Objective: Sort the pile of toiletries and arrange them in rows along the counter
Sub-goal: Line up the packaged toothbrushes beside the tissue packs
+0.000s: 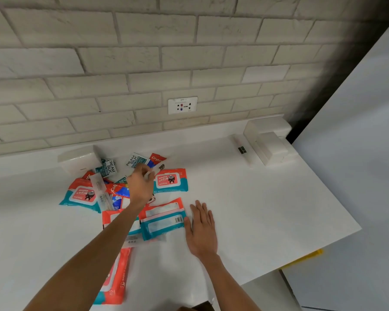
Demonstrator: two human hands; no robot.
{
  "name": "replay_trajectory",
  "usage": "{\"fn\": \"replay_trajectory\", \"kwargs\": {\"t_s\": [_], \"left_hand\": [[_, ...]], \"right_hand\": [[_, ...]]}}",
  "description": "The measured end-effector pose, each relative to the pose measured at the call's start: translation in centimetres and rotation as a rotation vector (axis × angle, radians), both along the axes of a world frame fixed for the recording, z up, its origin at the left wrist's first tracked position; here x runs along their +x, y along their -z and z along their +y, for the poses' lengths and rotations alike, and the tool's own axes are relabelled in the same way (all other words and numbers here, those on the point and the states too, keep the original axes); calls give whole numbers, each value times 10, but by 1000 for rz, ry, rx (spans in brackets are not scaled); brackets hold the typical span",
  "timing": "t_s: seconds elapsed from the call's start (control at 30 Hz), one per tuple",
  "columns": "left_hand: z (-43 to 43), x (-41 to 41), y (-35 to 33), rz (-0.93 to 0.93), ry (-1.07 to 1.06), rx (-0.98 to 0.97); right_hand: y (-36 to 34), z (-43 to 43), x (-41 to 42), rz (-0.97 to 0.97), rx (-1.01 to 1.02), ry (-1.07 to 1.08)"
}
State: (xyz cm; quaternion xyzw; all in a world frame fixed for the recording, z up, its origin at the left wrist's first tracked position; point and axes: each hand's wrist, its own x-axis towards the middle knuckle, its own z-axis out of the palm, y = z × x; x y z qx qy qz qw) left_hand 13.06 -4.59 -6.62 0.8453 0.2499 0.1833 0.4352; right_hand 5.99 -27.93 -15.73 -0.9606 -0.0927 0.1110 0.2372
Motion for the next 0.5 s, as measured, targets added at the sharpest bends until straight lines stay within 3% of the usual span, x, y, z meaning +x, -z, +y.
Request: {"fn": "replay_trajectory", "kwargs": {"t_s": [0.13,0.23,0.4,0.5], "left_hand": [[0,-21,-32,-2,-99,-178],[-1,-39,-48,9,-130,-267],[-2,-69,-50,0,-21,-573],[-7,-87,-43,70,16,-652]], "right_hand": [[-1,3,7,69,230,120],[-34,6,3,115,518,254],[-90,9,-6,275,968,454],[-98,6,-11,372,1138,530]]}}
